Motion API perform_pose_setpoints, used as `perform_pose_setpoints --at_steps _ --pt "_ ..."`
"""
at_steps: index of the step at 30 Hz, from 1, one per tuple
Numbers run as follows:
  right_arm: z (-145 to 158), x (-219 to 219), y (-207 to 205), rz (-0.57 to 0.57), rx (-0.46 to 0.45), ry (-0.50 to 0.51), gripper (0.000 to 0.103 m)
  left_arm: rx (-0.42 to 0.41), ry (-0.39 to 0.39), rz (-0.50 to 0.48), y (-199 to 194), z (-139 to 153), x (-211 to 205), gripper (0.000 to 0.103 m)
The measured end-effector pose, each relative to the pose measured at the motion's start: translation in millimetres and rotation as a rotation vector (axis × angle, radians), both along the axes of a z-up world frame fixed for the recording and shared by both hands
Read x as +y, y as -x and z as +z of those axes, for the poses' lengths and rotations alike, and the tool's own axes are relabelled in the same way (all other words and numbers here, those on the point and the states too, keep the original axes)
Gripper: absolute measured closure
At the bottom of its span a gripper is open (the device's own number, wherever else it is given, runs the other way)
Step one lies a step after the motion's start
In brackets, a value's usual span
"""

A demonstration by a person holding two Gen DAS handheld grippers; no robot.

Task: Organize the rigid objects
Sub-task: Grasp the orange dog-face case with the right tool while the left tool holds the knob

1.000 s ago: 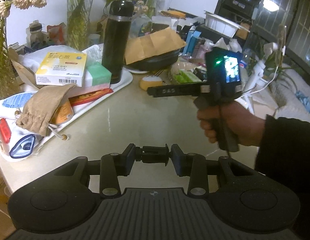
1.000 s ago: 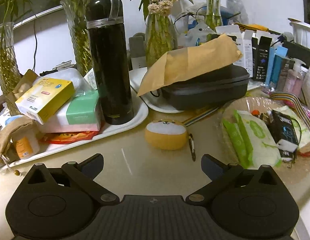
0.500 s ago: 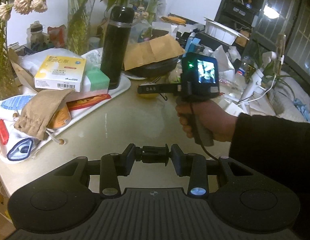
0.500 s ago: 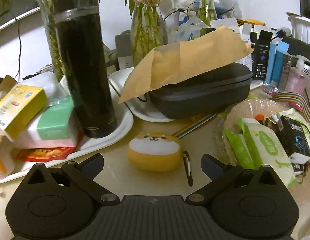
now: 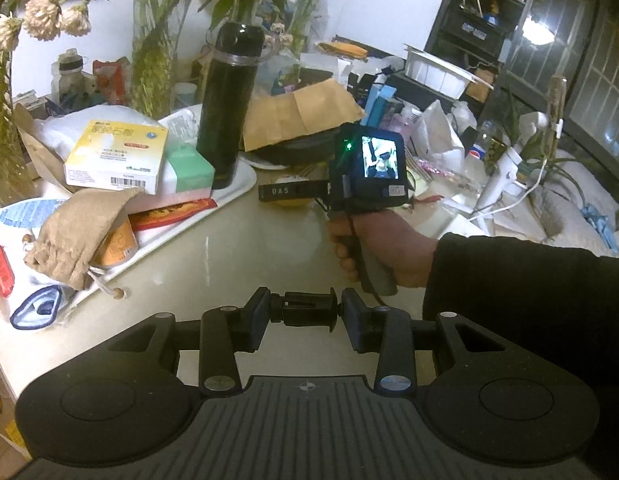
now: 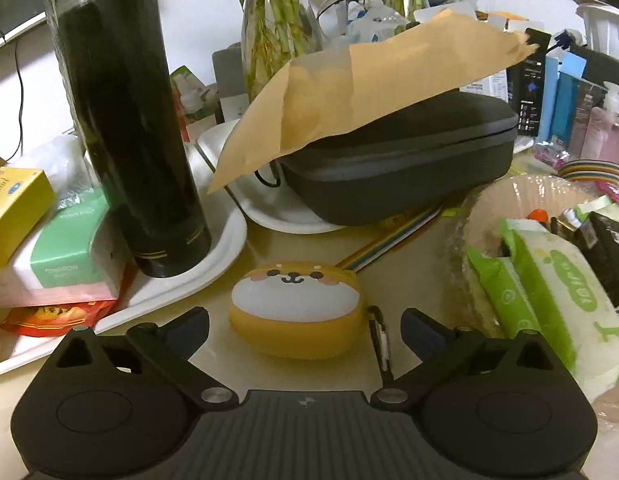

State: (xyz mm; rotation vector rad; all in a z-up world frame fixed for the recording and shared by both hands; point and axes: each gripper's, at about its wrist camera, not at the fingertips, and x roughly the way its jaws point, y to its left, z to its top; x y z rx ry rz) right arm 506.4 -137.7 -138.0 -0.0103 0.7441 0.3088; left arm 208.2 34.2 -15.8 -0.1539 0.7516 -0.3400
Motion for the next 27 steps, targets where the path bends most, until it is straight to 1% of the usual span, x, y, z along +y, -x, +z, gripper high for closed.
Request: perform_pose_setpoints --at_steps 2,3,4,6,8,10,13,15,18,22,27 --pt "-0.3 1.4 -3.0 0.004 0.003 -0.001 0.01 0.006 -0.002 0.004 -1.6 -1.0 0.1 0.065" --pt "0.2 1.2 -4.5 0.007 0.009 -0.004 0.02 0.008 -0.004 0.005 -2.1 -1.6 -0.1 0.065" --pt "1.4 0.9 -5.4 0.003 0.008 0.006 0.023 0.009 -0.007 0.003 -2.4 -2.3 -0.5 0.065" --pt "3.4 -0.2 -7.1 0.014 0.031 0.005 0.024 0.013 -0.013 0.007 -3.1 -3.4 -0.8 0.065" --pt "7.7 -1.3 -2.9 0.027 0.031 0.031 0.024 0.017 -0.018 0.01 -3.7 -4.7 -0.6 0.065" --pt "13.5 -6.0 3.8 0.043 0.04 0.03 0.024 0.019 -0.031 0.015 -4.4 -5.8 -0.6 0.065" --pt "26.6 -18.3 20.9 0.05 0.052 0.024 0.024 0.016 -0.053 0.042 -5.7 -7.2 3.3 0.065" --pt "36.4 -26.7 36.4 0.068 0.052 0.023 0.024 0.018 -0.053 0.064 -6.2 -8.6 7.8 0.065" --pt "52.7 -43.1 68.0 0.087 0.05 0.026 0.025 0.014 -0.062 0.091 -5.8 -10.6 11.4 0.065" --pt "73.3 -66.4 115.8 0.089 0.043 0.016 0.025 -0.009 -0.101 0.11 -0.5 -10.2 13.3 0.065" --pt "96.8 -99.6 190.2 0.022 0.025 -0.066 0.025 -0.017 -0.089 0.141 10.4 -3.2 18.9 0.065"
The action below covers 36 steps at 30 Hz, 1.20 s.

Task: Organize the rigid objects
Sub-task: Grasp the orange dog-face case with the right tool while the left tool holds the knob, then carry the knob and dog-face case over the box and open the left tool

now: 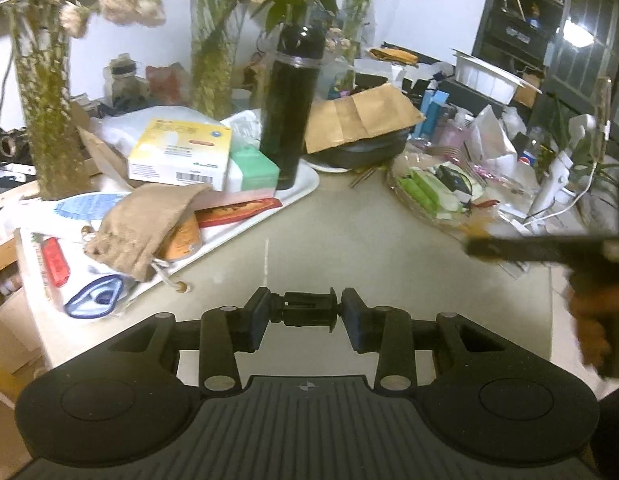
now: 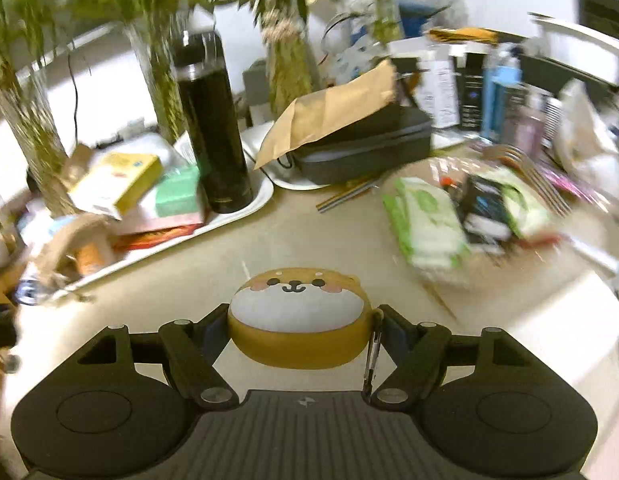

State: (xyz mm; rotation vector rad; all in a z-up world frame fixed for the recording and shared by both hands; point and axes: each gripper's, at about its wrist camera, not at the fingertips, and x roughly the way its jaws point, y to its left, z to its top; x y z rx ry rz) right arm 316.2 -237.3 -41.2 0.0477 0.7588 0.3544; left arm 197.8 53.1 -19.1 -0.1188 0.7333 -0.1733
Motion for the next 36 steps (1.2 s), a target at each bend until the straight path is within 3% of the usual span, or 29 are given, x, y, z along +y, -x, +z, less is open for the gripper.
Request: perform_pose_setpoints --at_steps 6,12,19,36 --pt "36.1 -5.3 65.8 0.043 -0.01 -0.021 0.025 -0.02 0.0 -0.012 26.0 33.0 -9.5 0.065" --pt "80.4 -2.2 101.6 0.108 -0.05 -0.038 0.025 -0.075 0.012 -0.037 41.2 78.4 -24.1 0.065" --pt "110.9 -11.9 130.5 0.127 -0.095 -0.065 0.024 -0.098 -0.004 -0.07 54.7 108.1 -37.7 0.065" --pt "118.9 -28.4 183.3 0.165 -0.156 -0.108 0.024 -0.07 -0.017 -0.089 101.9 114.2 -19.1 0.065"
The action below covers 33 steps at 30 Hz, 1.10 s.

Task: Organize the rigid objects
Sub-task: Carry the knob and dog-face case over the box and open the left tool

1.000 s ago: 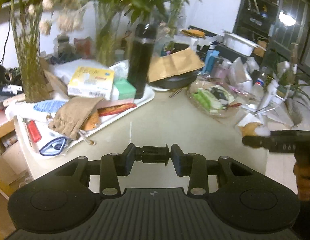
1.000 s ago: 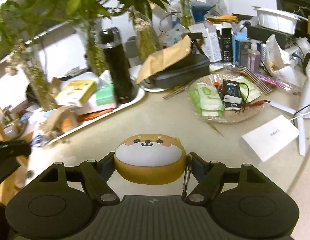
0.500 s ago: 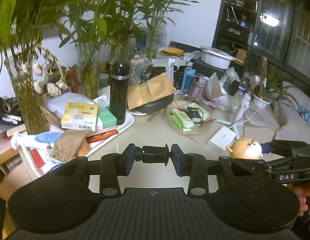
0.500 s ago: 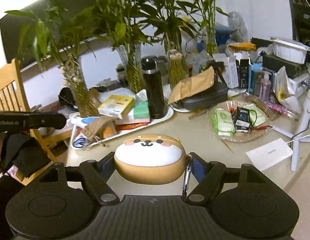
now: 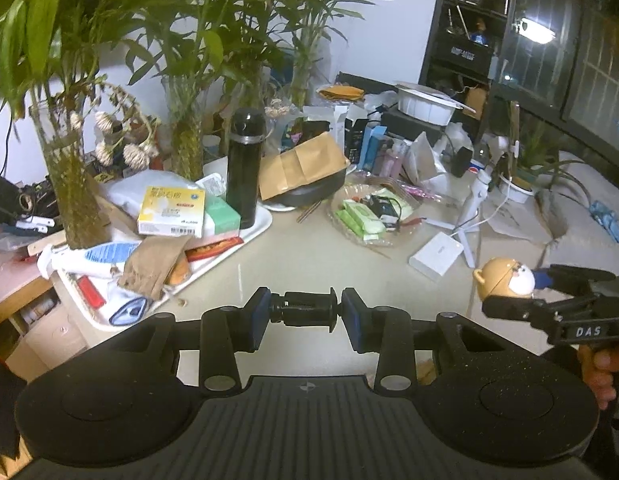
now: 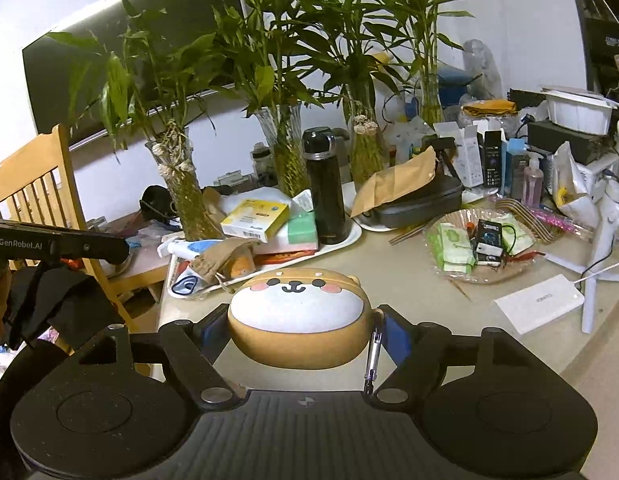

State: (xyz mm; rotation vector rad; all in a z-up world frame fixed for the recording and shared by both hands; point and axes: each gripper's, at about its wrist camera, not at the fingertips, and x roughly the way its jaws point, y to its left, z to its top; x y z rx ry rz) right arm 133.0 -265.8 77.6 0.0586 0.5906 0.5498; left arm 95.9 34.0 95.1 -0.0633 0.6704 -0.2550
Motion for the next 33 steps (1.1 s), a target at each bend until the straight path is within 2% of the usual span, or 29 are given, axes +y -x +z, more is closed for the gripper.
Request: perform_pose_setpoints --at_steps 6,16,26,33 --pt "2.3 0.4 13.2 0.027 -0.003 -0.004 0.024 0.007 -0.009 -0.019 14.5 -9.8 4.7 0.065" --pt "-15.7 9.7 28.6 0.046 0.023 0.004 0.024 0.066 -0.033 -0.088 28.7 -48.1 -4.0 0.065" --pt "-38.4 10.1 35.1 0.048 0.073 0.0 0.024 0.101 -0.146 -0.188 39.0 -85.4 -32.6 0.064" --pt "-47.3 12.4 39.1 0.055 0.09 0.019 0.024 0.111 -0.209 -0.208 44.2 -93.8 -42.1 0.062"
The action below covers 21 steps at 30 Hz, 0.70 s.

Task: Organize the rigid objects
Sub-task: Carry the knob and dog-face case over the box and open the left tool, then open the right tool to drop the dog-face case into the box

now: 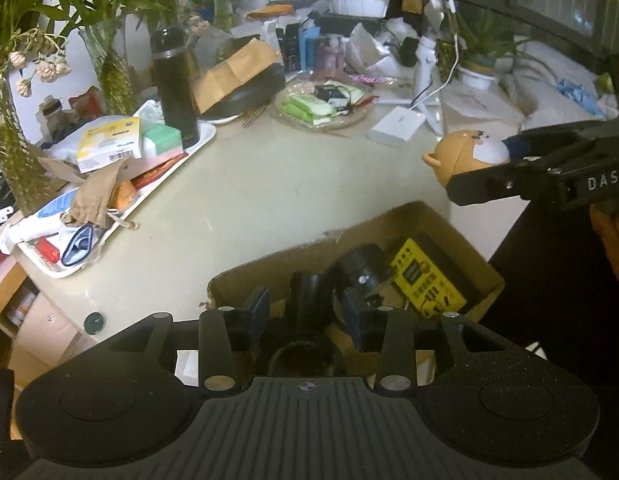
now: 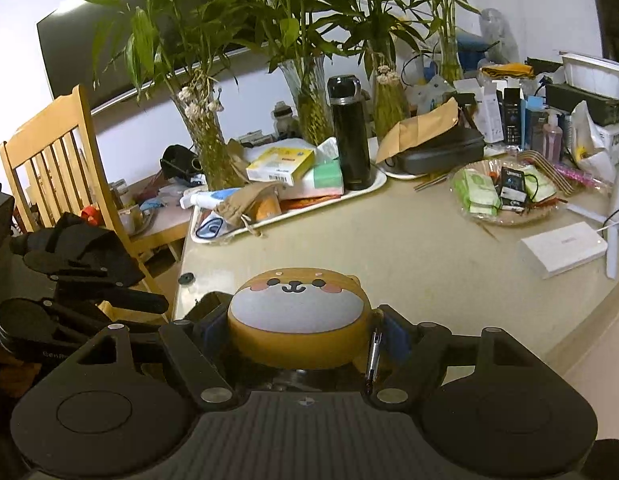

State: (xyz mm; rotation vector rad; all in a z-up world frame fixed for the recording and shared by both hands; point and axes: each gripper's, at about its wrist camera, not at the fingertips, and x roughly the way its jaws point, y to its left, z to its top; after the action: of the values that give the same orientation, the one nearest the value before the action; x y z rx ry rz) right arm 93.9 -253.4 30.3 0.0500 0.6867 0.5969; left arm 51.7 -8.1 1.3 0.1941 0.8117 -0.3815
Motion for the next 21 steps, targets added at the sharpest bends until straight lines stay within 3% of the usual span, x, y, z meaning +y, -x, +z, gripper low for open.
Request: perform_pose_setpoints --at_steps 5,21 --pt "-3.9 2.6 0.3 0.005 0.01 0.015 0.024 0.016 -0.013 0.038 1.2 -3.8 1.0 0.052" --pt "-14.0 23.5 1.9 0.06 0.071 0.063 0.024 0.022 -0.01 0.107 -0.6 -1.6 7.7 0.051"
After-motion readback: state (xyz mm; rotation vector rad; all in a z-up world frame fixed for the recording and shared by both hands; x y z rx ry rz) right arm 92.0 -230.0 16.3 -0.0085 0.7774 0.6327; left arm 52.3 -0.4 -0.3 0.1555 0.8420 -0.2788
